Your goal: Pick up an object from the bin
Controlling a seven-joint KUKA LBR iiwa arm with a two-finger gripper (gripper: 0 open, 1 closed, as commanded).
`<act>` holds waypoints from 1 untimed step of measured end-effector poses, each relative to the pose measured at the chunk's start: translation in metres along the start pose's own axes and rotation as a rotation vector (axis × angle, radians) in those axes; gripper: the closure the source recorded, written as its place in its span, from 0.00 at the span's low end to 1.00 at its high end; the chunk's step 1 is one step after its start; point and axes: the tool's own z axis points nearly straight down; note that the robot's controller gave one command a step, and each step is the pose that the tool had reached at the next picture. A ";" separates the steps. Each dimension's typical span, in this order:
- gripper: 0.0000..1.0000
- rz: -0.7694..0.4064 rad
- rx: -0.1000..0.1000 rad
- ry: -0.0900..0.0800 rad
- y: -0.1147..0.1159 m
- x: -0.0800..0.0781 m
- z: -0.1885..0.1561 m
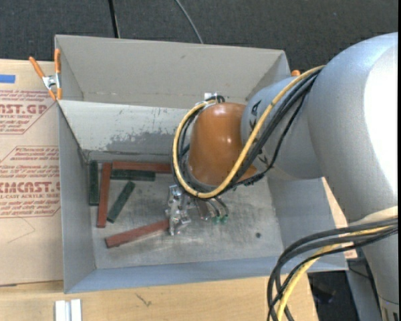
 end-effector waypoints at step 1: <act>1.00 0.000 0.000 0.000 0.000 0.000 0.000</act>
Offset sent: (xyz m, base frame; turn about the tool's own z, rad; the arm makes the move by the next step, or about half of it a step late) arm 0.0108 -0.0031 0.1245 0.0180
